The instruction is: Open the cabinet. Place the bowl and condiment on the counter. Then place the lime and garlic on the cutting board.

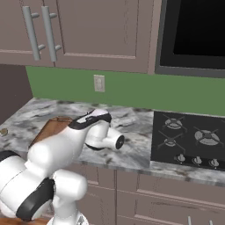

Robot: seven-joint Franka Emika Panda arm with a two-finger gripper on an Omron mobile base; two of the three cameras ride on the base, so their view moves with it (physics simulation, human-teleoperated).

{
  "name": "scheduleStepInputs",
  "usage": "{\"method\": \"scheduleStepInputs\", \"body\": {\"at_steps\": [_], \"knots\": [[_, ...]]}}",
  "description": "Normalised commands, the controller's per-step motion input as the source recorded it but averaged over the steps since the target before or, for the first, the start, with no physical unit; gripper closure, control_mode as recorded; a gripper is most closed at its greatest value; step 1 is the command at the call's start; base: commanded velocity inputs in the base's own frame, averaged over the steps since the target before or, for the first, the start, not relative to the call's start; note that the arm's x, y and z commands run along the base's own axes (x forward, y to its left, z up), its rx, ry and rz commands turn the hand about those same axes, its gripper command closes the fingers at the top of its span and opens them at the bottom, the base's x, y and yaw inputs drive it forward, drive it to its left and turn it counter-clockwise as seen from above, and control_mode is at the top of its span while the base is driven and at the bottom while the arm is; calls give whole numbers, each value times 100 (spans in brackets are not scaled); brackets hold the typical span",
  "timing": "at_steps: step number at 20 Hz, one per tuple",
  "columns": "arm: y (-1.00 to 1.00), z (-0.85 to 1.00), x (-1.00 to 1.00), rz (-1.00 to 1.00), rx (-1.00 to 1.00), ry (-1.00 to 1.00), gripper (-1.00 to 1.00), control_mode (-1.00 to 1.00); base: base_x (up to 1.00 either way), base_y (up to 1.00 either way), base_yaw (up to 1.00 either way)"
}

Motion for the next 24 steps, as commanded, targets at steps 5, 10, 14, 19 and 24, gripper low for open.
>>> {"method": "scheduleStepInputs", "body": {"at_steps": [5,10,14,19,24], "knots": [[0,59,-55,0,-8,-2,-100,-100,0,0,0],[0,53,-56,0,-8,-3,-100,-100,0,0,0],[0,43,-50,0,-10,-10,-100,-100,0,0,0],[0,25,-43,4,-13,-23,-100,-100,0,0,0],[0,7,-38,10,-20,-31,-100,-100,0,0,0]]}}
